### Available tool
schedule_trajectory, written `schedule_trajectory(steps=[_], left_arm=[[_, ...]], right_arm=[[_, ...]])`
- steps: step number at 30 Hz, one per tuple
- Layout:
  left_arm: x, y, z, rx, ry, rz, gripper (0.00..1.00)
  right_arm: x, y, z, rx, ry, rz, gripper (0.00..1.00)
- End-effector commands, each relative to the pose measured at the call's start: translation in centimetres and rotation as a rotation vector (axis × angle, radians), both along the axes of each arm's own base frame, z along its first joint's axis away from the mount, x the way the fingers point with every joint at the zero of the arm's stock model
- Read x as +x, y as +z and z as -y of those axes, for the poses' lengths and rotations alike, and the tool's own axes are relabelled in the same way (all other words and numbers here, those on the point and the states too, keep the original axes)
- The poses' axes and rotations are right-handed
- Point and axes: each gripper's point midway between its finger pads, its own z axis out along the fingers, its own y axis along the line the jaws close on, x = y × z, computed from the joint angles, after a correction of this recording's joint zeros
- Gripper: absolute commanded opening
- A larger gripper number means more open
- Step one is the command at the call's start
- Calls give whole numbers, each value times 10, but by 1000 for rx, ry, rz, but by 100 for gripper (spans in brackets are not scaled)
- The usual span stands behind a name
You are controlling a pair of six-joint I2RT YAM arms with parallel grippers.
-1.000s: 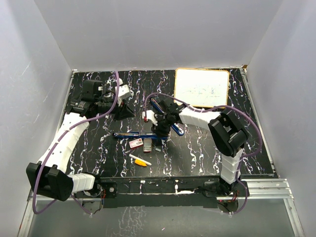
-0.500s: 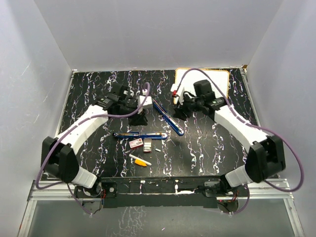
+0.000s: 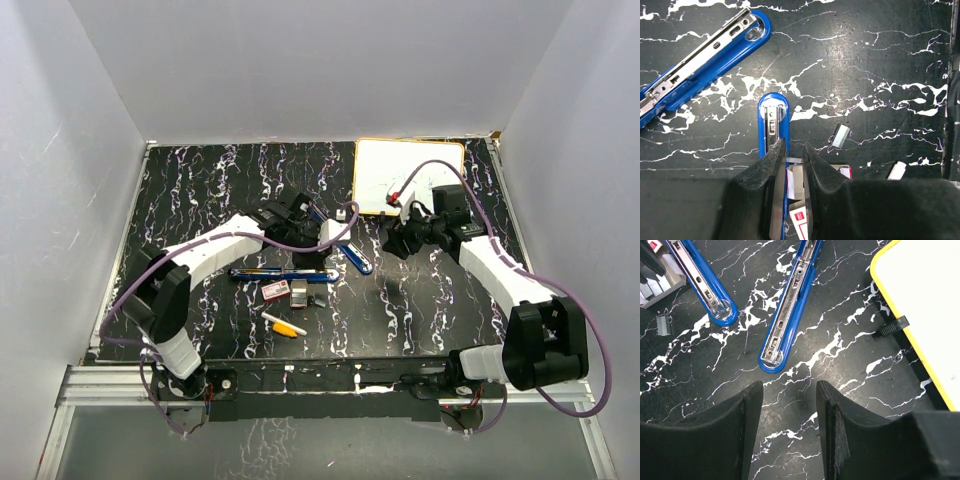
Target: Load the staples into the stapler
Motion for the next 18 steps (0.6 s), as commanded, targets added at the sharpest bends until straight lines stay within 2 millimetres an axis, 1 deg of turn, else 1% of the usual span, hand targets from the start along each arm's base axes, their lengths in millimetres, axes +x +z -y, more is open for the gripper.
schedule_trajectory(steps=[1, 4, 7, 18], left_arm=[[8, 6, 10, 8, -36, 76, 6], [5, -1, 13, 19, -63, 77, 6], [7, -7, 12, 47, -81, 91, 6], [16, -14, 15, 77, -84, 97, 5]], right_arm=[[13, 31, 3, 49, -7, 130, 49], [12, 31, 6, 56, -15, 131, 49], [10, 31, 6, 64, -9, 124, 50], [7, 26, 6, 75, -2, 106, 52]])
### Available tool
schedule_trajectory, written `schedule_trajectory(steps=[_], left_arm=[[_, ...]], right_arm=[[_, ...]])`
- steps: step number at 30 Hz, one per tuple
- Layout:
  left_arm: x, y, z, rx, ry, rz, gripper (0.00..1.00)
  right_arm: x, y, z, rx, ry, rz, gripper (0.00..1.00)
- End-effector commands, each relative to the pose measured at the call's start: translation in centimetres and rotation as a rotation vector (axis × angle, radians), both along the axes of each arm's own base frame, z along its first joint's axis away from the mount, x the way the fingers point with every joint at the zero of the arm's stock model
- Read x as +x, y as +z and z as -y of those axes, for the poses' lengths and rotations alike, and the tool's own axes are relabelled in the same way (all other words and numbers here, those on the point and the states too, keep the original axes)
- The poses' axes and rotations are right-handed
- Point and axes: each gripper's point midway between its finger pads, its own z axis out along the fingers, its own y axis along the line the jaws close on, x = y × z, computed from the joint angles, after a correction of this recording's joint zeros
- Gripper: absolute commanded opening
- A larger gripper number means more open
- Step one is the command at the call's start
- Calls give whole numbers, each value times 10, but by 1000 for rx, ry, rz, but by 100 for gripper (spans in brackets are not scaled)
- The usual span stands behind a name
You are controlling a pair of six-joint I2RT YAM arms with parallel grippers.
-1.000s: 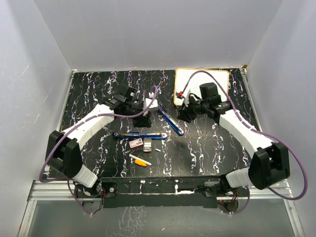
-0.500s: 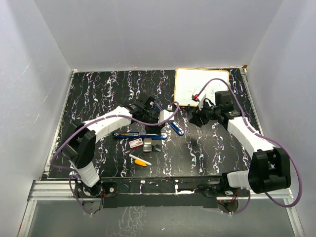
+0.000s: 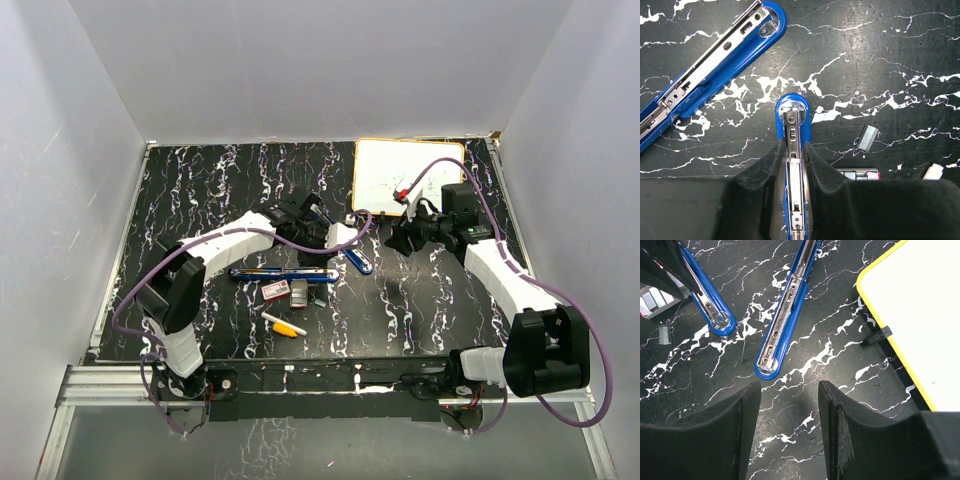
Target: Load the staples into the stapler
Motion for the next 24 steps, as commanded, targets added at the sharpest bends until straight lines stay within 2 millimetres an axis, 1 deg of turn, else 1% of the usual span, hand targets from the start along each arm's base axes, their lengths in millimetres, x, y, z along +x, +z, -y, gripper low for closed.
schedule_trajectory(steps=[1, 8, 24], left_arm=[[3, 9, 6, -7, -25, 12, 5], [2, 4, 6, 3, -26, -6, 4], [4, -1, 5, 19, -28, -4, 3]], right_arm=[[3, 12, -2, 28, 13, 54, 52], [1, 12, -3, 32, 18, 51, 54], [-1, 11, -3, 42, 25, 44, 57]])
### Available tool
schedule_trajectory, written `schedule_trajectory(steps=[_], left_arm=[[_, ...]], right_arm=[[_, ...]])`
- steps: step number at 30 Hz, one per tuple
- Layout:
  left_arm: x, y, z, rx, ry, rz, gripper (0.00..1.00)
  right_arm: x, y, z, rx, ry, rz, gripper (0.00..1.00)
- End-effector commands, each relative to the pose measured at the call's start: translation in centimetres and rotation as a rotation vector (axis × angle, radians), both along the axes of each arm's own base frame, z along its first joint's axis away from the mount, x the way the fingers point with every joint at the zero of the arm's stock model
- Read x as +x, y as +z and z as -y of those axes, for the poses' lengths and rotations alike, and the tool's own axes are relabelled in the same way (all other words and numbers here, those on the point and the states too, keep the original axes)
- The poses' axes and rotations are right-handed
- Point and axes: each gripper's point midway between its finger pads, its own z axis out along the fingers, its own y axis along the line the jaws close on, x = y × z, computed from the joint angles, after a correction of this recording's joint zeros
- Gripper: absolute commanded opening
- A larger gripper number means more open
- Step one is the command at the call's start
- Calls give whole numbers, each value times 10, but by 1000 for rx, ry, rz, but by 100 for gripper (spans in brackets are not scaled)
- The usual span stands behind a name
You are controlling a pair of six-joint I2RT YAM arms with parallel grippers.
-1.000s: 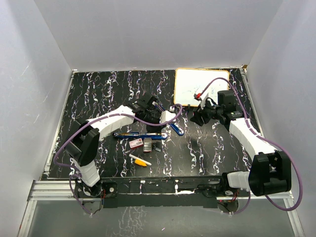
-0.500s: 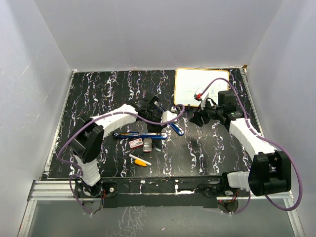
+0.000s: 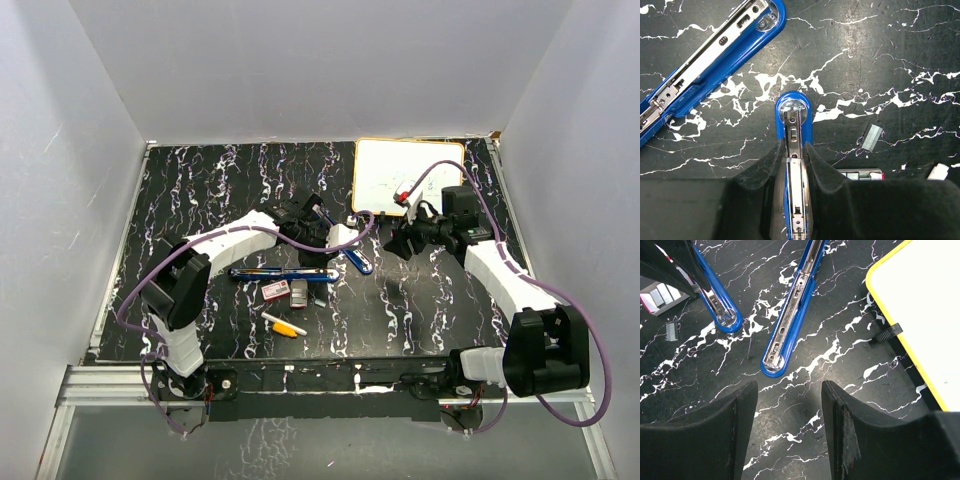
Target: Load the staples into the stapler
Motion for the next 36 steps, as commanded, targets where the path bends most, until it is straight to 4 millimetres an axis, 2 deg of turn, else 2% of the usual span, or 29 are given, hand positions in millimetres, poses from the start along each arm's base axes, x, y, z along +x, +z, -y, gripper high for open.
schedule_trajectory(steps=[1, 16, 36], left_arm=[[2, 9, 5, -9, -27, 12, 3], [1, 4, 2, 12, -38, 9, 3], [-6, 16, 3, -16, -61, 6, 3]], right_arm=[[5, 15, -1, 26, 8, 62, 57], [4, 16, -1, 35, 13, 59, 59], [3, 14, 0, 39, 12, 51, 61]])
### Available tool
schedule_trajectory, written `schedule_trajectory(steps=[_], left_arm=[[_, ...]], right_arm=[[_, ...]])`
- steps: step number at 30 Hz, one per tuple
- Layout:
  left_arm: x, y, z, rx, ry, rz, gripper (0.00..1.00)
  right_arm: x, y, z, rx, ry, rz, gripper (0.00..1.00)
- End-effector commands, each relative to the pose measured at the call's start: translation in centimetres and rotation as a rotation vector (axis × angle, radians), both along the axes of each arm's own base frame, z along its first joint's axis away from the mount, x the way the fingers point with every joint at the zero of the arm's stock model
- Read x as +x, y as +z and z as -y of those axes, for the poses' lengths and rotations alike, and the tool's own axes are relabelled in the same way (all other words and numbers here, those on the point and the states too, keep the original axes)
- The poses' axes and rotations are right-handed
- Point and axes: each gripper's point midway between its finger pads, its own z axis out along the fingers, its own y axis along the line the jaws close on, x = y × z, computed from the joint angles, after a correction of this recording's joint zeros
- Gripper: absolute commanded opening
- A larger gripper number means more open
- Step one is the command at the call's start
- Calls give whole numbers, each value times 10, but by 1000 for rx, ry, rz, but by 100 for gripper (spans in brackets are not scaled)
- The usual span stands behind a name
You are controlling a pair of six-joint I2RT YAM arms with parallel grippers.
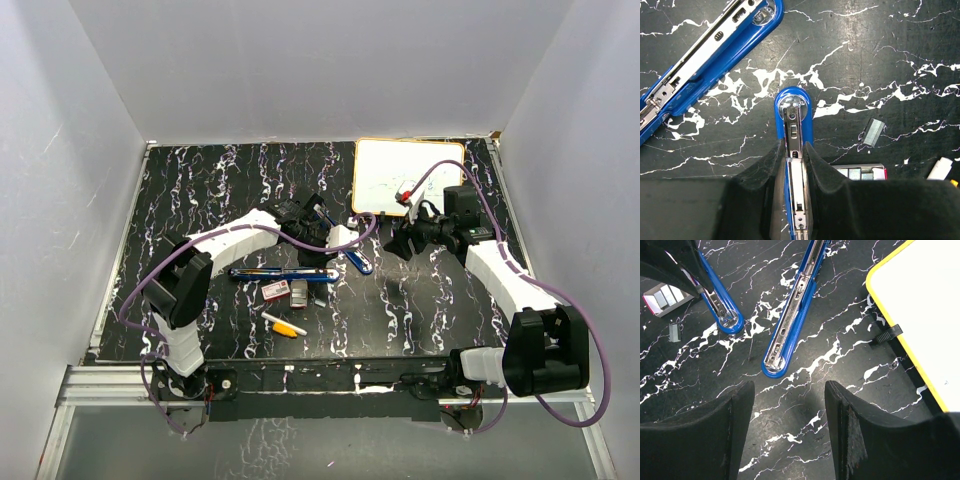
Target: Load the staples into the stapler
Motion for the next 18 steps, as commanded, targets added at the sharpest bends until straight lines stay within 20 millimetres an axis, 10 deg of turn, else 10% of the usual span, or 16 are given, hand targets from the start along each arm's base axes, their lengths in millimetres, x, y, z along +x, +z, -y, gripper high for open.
schedule_trajectory(steps=[1, 18], left_arm=[[-7, 19, 6, -43, -44, 1, 3], [-2, 11, 5, -20, -46, 13, 2]], right_arm=[[4, 12, -2, 24, 8, 52, 61], [3, 13, -1, 30, 12, 50, 62]])
